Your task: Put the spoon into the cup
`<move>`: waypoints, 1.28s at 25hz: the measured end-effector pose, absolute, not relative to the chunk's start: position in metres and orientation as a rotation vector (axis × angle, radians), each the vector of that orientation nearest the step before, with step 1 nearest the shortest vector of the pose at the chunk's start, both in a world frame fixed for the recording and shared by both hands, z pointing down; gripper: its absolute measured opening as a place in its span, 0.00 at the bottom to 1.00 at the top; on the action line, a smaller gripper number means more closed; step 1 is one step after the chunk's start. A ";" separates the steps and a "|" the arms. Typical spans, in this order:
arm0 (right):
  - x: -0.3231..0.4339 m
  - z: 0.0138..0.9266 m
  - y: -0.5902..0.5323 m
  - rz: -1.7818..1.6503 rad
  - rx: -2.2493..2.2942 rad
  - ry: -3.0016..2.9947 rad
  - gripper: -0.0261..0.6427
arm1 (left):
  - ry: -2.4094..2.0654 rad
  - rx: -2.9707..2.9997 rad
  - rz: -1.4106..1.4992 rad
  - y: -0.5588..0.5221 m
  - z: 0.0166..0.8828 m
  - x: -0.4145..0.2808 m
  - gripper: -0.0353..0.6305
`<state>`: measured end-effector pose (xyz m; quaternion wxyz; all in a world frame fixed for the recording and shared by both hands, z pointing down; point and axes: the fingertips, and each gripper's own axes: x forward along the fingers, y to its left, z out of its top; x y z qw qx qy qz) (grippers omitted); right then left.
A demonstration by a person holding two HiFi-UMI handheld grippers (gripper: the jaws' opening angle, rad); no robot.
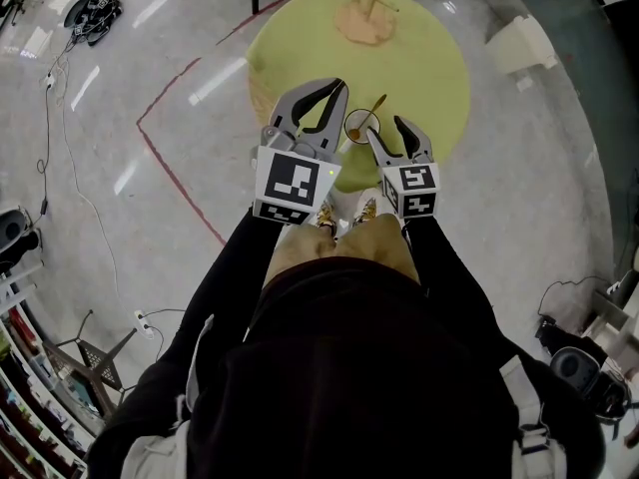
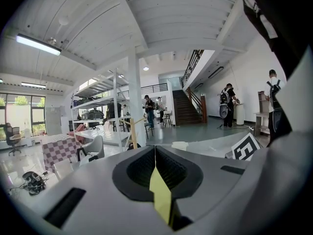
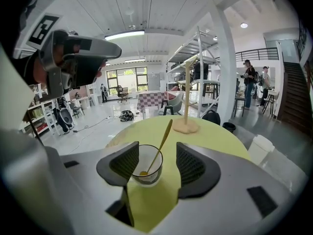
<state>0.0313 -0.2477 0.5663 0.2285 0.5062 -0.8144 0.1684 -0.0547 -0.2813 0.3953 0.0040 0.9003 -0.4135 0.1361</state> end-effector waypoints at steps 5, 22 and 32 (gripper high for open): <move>0.031 0.564 -0.247 0.461 1.399 -2.251 0.39 | -1.300 2.821 0.427 -0.280 0.395 -0.056 0.08; 0.044 0.470 -0.278 0.257 1.522 -2.393 0.39 | -1.389 2.833 0.314 -0.294 0.359 -0.056 0.08; 0.048 0.392 -0.282 0.119 1.430 -2.591 0.39 | -1.492 2.815 0.316 -0.290 0.336 -0.043 0.08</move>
